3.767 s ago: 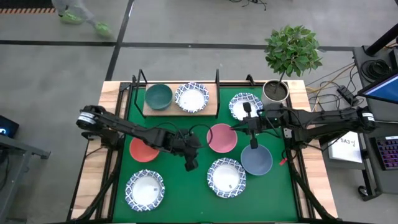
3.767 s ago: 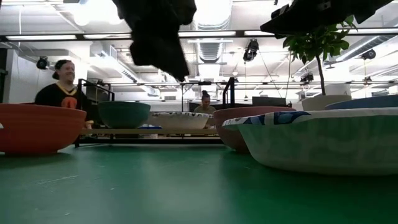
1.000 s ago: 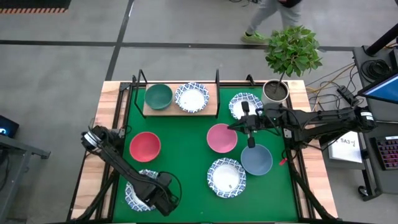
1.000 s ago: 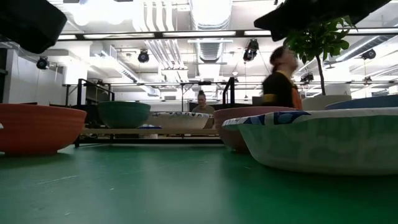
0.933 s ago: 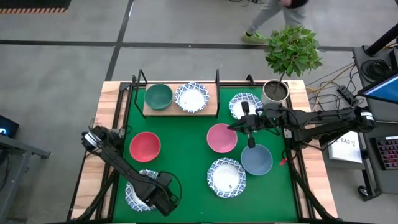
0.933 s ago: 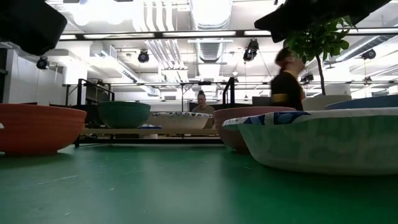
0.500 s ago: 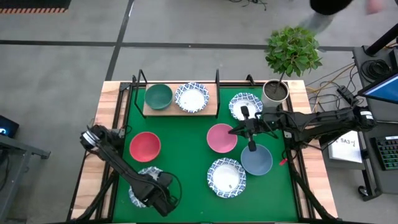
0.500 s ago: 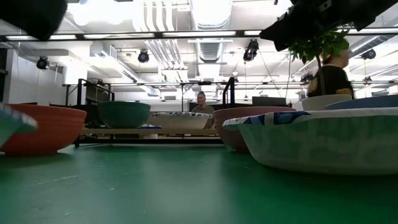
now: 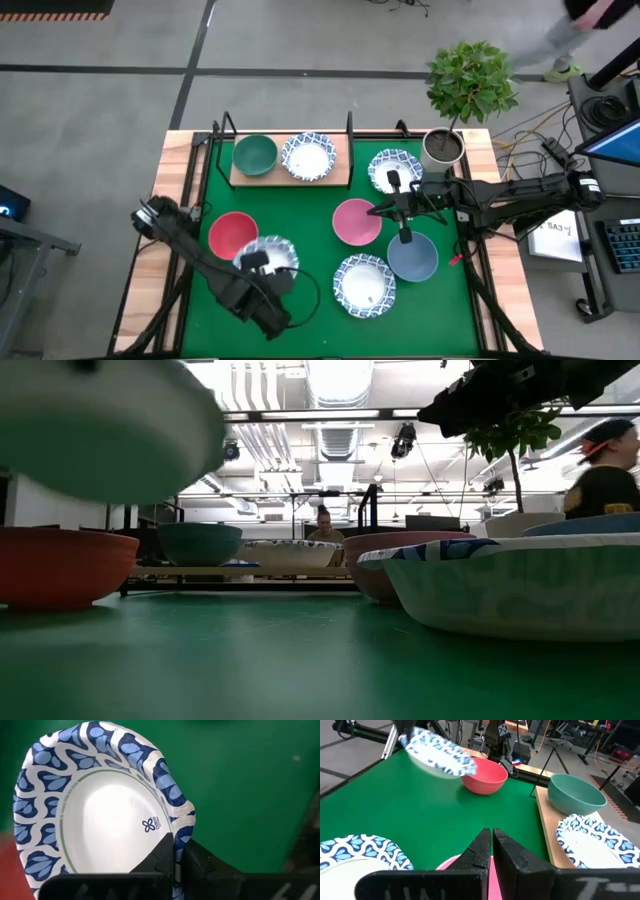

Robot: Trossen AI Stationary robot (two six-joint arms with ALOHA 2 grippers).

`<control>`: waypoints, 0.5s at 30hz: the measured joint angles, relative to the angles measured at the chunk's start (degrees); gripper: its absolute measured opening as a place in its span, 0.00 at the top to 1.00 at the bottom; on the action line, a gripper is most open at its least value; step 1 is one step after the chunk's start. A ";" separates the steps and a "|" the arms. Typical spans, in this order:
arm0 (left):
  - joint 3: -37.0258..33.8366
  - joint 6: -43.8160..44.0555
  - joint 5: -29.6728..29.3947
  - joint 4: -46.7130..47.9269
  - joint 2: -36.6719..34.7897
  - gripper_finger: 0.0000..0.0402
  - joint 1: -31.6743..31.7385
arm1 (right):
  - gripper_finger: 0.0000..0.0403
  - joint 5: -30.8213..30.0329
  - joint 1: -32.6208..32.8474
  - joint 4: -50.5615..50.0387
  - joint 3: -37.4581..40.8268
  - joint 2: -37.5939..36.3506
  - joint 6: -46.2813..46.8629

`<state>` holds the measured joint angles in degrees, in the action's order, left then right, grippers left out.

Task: Place and stack bowls onto a shelf
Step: Stack the white bowl on top of the white bowl on the shelf

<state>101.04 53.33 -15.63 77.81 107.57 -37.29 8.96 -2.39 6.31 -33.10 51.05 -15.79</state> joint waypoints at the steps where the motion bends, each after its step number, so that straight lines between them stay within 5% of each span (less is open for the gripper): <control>1: 0.80 -3.45 -2.12 0.92 0.00 1.00 0.72 | 0.98 -0.01 0.00 0.00 0.00 0.00 -0.31; 15: 1.24 -54.04 -18.50 1.94 0.03 1.00 20.97 | 0.98 0.01 0.00 -0.66 0.00 -0.02 -1.02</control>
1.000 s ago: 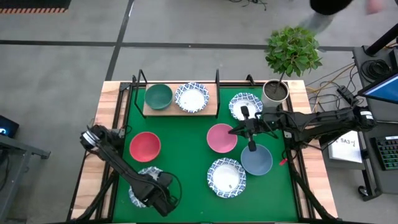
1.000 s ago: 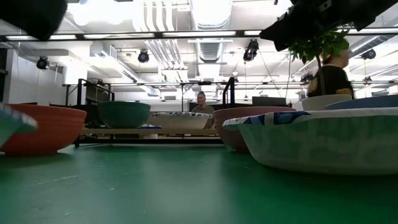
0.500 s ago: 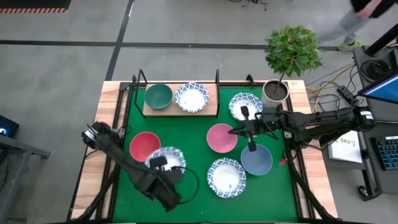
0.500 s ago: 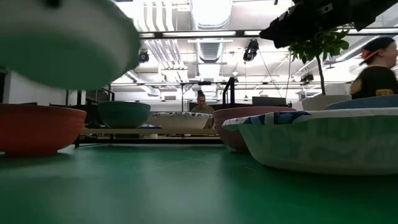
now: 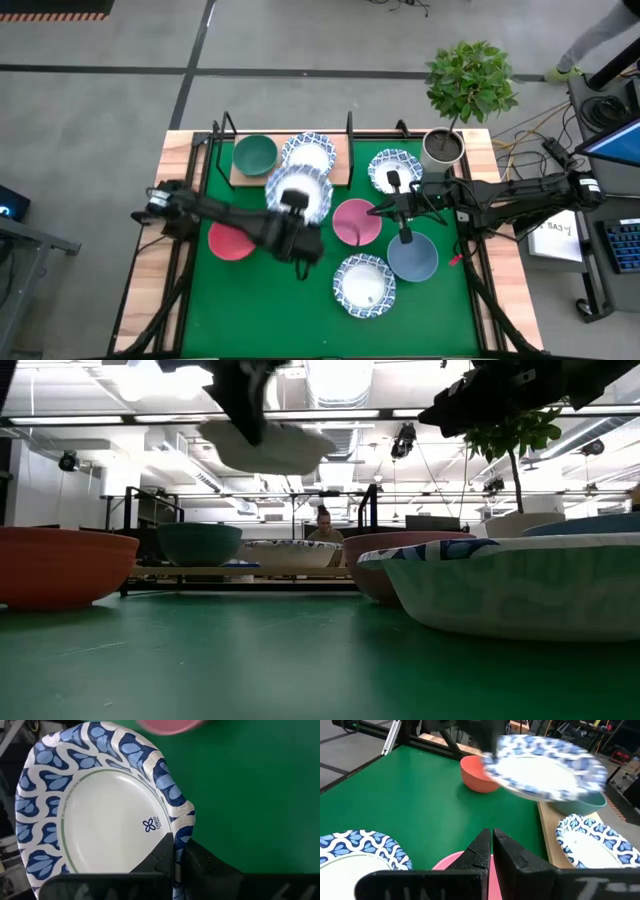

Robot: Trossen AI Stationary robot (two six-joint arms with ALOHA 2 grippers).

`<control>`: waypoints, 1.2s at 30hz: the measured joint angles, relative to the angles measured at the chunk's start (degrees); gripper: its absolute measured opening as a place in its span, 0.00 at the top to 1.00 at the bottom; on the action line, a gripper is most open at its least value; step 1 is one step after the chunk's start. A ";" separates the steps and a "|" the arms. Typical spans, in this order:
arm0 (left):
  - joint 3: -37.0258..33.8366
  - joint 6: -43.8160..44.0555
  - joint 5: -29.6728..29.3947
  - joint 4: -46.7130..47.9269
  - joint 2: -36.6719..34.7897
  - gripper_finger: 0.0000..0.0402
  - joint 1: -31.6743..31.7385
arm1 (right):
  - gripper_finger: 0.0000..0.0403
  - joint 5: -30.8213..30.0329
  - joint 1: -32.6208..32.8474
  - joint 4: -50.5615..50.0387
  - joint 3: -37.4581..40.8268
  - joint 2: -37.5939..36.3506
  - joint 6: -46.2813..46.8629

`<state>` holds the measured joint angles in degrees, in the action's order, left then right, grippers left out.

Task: Place and stack bowls onto a shelf
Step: Stack the white bowl on top of the white bowl on the shelf

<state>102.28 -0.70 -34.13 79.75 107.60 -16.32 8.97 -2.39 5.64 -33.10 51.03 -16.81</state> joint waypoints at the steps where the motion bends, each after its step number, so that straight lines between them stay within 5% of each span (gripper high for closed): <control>1: 0.00 -1.91 0.04 -0.71 -0.05 1.00 1.91 | 0.98 0.00 0.00 -0.34 0.00 0.00 0.30; 9: -0.05 -13.23 5.33 -8.71 -0.16 1.00 16.33 | 0.98 0.03 0.00 -3.28 0.00 0.00 2.27; 19: -0.85 -16.84 18.78 -16.78 -0.08 1.00 30.18 | 0.98 0.01 0.00 -3.74 0.00 0.00 3.39; 36: -1.95 -16.84 21.70 -21.52 -0.03 0.95 35.39 | 0.98 0.01 0.00 -3.73 0.00 0.00 3.36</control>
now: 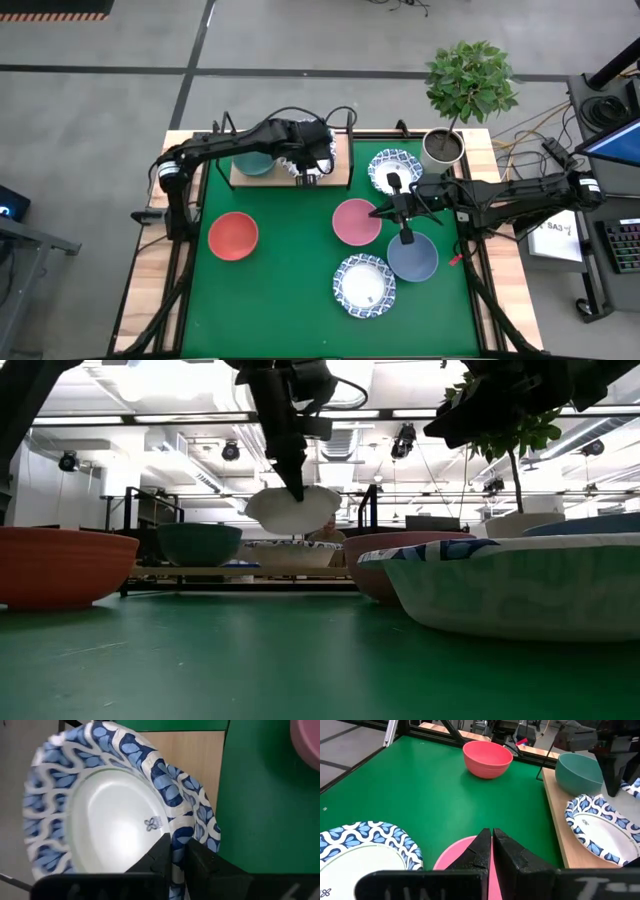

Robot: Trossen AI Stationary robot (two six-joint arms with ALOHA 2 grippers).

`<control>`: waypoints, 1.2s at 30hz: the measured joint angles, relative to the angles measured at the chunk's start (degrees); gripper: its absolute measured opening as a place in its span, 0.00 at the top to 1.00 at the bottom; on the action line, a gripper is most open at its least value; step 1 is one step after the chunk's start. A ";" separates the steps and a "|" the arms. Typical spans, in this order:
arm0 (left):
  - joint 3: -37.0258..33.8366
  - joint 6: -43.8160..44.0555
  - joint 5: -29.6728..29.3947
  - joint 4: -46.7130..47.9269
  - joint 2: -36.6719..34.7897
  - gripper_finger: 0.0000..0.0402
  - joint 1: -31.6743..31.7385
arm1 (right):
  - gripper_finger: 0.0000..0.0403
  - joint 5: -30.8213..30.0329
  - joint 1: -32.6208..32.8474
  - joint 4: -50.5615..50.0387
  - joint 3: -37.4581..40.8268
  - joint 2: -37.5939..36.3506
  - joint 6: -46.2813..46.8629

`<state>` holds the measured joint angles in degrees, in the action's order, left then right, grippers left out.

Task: Place and stack bowls onto a shelf
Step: Stack the white bowl on top of the white bowl on the shelf, then stack the pink bowl on top of the green bowl on the shelf

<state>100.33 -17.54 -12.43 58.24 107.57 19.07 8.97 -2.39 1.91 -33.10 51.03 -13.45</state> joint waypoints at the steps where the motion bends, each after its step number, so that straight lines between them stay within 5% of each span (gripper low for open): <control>1: 0.00 0.00 0.00 -0.15 0.00 0.93 0.04 | 0.98 0.00 0.00 0.02 0.00 0.00 0.00; 18: 1.16 2.74 -0.07 2.51 -0.21 0.71 -0.22 | 0.98 0.00 0.00 0.00 0.00 0.00 -0.04; 26: -1.44 6.17 11.93 -5.66 -0.85 0.75 -0.79 | 0.98 0.02 0.00 -0.11 0.00 0.00 0.48; 36: -9.46 5.30 7.74 -14.46 -0.94 0.90 0.54 | 0.98 0.02 0.00 -0.40 0.17 0.00 1.52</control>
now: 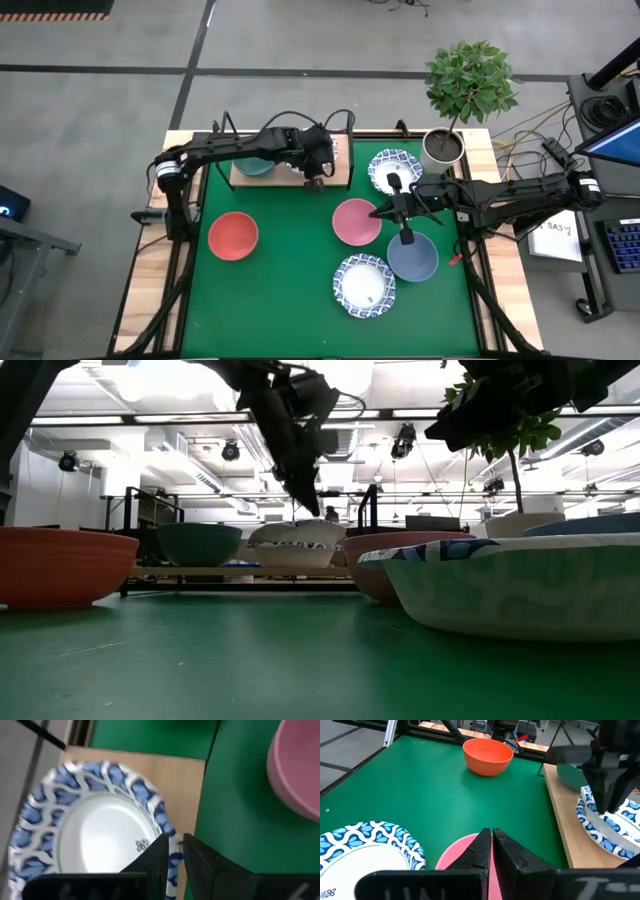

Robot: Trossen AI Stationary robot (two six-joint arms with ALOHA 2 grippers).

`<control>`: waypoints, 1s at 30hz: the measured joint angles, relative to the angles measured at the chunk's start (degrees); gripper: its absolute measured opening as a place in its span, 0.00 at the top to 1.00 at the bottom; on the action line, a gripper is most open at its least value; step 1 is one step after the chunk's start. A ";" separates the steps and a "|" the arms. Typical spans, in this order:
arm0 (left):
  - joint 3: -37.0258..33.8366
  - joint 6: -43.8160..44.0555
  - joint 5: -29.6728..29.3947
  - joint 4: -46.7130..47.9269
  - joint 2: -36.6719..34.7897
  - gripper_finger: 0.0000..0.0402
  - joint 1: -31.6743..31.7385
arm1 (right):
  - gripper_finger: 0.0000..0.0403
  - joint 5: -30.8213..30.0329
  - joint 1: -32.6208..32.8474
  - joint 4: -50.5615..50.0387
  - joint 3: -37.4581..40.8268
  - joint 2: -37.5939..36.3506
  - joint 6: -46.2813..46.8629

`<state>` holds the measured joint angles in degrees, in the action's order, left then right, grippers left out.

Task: Place and stack bowls onto a shelf
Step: Stack the pink bowl on top of the green bowl on the shelf

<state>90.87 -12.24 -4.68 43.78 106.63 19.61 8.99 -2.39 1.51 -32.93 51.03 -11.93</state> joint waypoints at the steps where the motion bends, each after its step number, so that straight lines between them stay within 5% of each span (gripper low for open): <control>1: -0.28 0.38 0.04 0.12 0.06 0.91 0.26 | 0.98 -0.01 0.01 0.02 0.00 0.00 0.07; 18: -3.57 5.09 0.21 -1.34 -0.45 0.91 -1.56 | 0.98 -0.02 0.00 0.47 0.04 0.00 1.92; 30: -3.64 5.05 3.33 -4.50 -1.63 0.91 -17.14 | 0.98 -0.02 0.00 -0.02 0.07 0.00 0.83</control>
<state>87.23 -7.19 -1.35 39.28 105.00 2.46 8.97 -2.39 1.49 -32.86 51.03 -11.10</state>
